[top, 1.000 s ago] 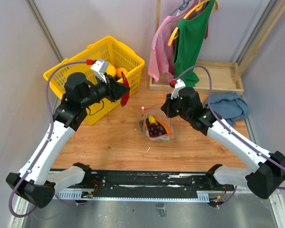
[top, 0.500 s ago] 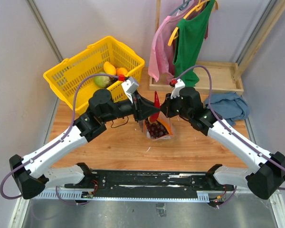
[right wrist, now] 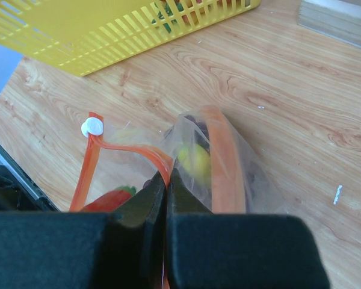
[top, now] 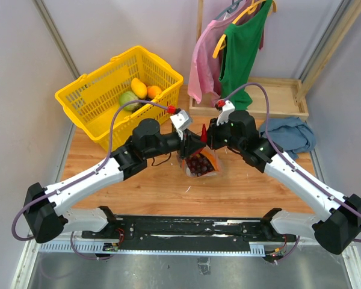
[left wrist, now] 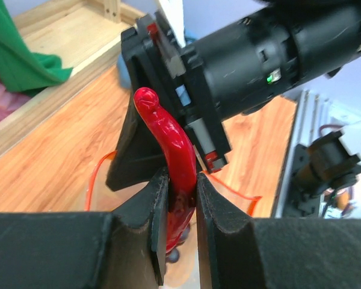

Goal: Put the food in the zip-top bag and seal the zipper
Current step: Place the fake vegetable in the zipper food storage bag.

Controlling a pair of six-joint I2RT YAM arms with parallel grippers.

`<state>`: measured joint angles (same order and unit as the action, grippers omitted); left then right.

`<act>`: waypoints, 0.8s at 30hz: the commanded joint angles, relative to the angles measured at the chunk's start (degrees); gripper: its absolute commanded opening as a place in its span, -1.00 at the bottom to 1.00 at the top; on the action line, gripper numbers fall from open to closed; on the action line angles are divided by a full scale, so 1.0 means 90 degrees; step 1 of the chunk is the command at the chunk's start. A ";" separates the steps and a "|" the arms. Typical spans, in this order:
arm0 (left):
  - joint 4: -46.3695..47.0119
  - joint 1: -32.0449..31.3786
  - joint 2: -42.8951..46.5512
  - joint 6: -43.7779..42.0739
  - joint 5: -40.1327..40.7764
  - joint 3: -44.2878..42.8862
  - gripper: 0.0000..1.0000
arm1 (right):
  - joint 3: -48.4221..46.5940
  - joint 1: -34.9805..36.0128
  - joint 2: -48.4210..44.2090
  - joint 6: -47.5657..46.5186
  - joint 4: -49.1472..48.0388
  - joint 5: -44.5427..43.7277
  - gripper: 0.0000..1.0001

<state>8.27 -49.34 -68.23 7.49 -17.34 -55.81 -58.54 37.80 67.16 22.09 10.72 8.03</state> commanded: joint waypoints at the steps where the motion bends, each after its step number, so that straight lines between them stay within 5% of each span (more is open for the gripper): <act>1: -0.0470 -0.0092 -0.0165 -0.1009 0.0253 -0.0039 -0.76 | -0.0245 -0.0138 -0.0084 0.0066 -0.0213 0.0197 -0.99; 15: -0.2328 -0.0103 -0.0658 -0.3494 0.0025 -0.0267 -0.68 | -0.0306 -0.0143 -0.0093 -0.0051 -0.0152 0.0259 -0.99; 24: -0.3114 -0.0139 -0.0912 -0.3978 -0.0447 -0.0580 -0.28 | -0.0346 -0.0138 -0.0198 -0.0122 -0.0068 0.0217 -0.99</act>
<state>-16.27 -49.76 -76.34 -25.30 -18.46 -58.70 -58.67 37.80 67.16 22.02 11.14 10.09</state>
